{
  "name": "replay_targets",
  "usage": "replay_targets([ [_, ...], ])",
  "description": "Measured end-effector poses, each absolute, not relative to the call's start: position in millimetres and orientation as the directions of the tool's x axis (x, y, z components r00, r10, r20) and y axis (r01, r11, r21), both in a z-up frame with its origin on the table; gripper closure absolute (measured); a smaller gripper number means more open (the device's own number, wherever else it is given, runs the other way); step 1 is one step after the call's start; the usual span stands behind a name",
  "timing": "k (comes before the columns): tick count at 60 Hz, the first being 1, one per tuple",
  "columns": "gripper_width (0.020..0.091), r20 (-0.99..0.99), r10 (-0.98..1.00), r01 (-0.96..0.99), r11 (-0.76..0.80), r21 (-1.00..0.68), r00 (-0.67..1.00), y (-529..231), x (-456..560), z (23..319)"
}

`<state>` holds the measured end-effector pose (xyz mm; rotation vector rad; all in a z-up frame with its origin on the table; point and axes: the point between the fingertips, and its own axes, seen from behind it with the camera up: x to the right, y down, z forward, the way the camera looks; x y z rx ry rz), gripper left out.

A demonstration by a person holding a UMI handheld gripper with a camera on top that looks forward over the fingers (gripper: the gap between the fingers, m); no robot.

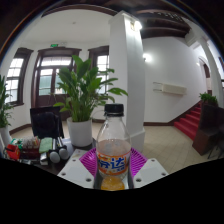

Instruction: Pour water

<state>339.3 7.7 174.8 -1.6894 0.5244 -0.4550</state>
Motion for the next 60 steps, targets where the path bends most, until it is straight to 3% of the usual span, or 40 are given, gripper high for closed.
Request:
replay_targets([
  [7, 0.0708, 0.01, -0.563, -0.122, -0.196, -0.973, 0.826, 11, 345, 130],
  [17, 0.0688, -0.014, -0.556, -0.113, -0.145, -0.983, 0.831, 11, 344, 135],
  [29, 0.0592, 0.048, -0.532, -0.067, -0.194, -0.979, 0.845, 16, 336, 133],
  [31, 0.0544, 0.053, -0.529, -0.074, -0.216, -0.974, 0.847, 16, 334, 128],
  [33, 0.0447, 0.058, -0.526, -0.078, -0.233, -0.969, 0.849, 14, 334, 125],
  [36, 0.0385, 0.067, -0.517, -0.078, -0.253, -0.964, 0.853, 9, 331, 121],
  [60, 0.0378, 0.099, -0.463, -0.073, -0.339, -0.938, 0.881, -103, 263, 110],
])
